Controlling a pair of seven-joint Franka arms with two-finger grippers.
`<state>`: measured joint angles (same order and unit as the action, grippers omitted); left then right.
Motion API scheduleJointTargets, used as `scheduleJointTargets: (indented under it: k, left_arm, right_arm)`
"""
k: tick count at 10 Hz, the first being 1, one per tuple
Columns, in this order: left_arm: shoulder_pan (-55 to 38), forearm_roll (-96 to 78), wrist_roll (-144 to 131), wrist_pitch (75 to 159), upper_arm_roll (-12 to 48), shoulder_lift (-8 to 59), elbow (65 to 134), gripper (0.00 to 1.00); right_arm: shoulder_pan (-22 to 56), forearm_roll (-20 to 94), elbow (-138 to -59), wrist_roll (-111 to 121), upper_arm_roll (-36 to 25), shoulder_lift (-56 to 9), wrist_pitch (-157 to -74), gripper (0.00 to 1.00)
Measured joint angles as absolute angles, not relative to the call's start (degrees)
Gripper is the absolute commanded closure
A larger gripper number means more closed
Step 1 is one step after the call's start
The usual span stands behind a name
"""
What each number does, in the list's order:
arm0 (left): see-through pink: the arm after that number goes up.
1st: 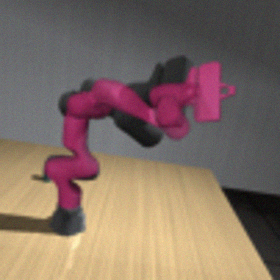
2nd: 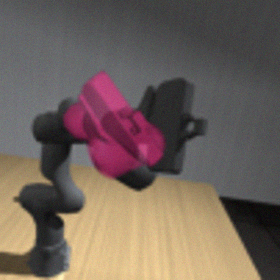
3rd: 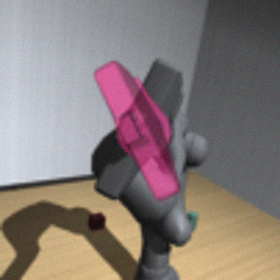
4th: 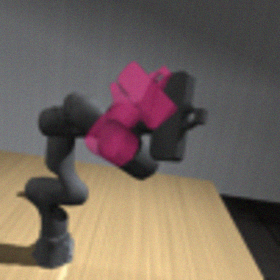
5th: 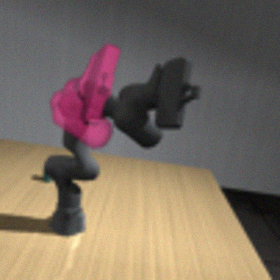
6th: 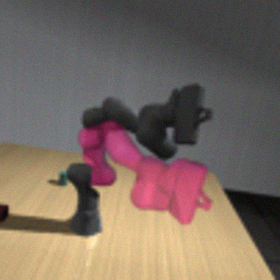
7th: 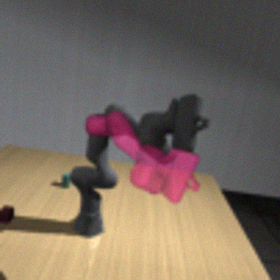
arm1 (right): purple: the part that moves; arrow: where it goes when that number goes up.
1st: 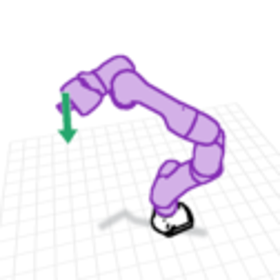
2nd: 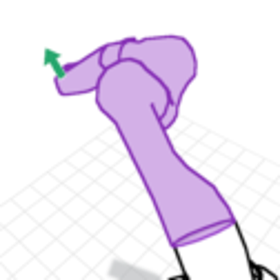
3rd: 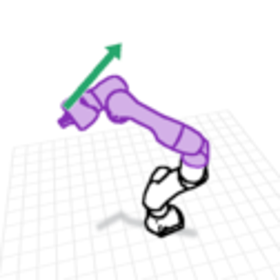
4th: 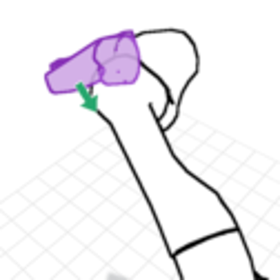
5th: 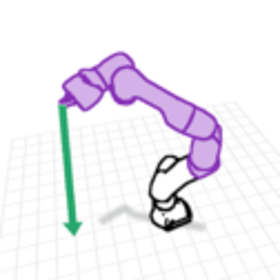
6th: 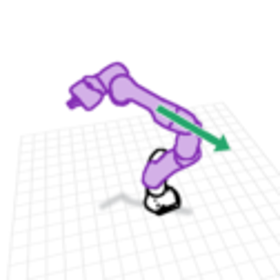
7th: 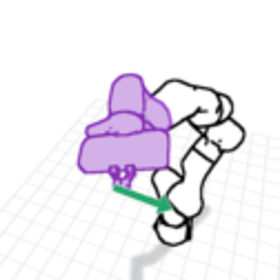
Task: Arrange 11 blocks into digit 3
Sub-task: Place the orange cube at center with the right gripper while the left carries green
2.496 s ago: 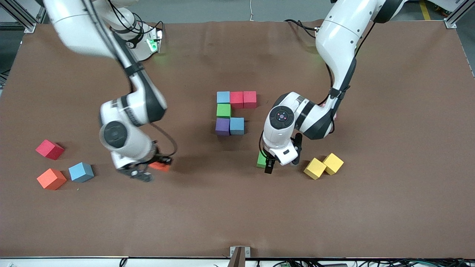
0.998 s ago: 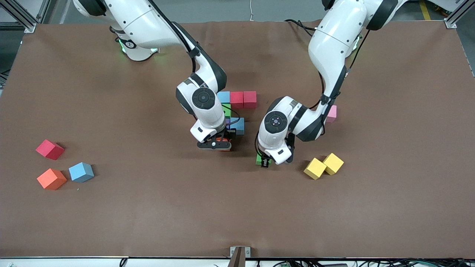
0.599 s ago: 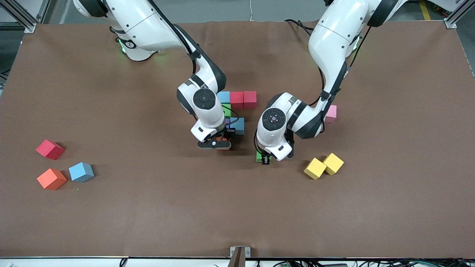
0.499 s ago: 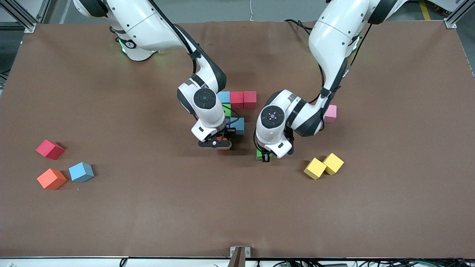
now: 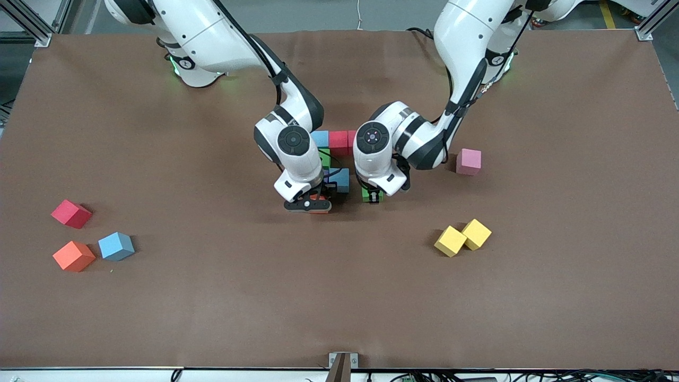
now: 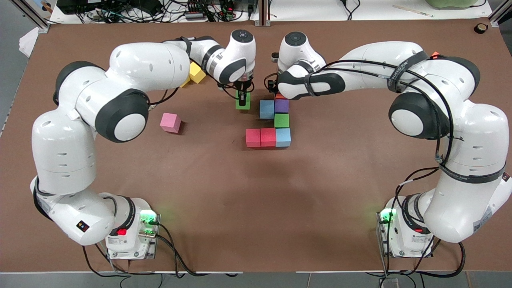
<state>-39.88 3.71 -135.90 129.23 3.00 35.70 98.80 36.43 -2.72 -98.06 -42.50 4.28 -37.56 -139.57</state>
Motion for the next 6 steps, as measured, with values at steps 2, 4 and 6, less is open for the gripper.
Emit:
scheduleJointTargets:
  k: [2,4,6]
  left_arm:
    - [-40.5,3.7,-136.0,132.5,3.1,35.1,102.1,0.97]
    - [-42.6,3.7,-136.2,138.0,3.1,32.8,107.0,0.97]
    - [-43.9,3.7,-136.3,139.6,3.1,31.4,109.0,0.97]
  right_arm:
    - [36.4,-2.8,-98.1,-42.5,4.2,-37.6,-139.6,0.17]
    - [36.4,-2.8,-98.1,-42.5,4.2,-37.6,-139.6,0.03]
    - [36.4,-2.8,-98.1,-42.4,4.2,-37.6,-139.6,0.01]
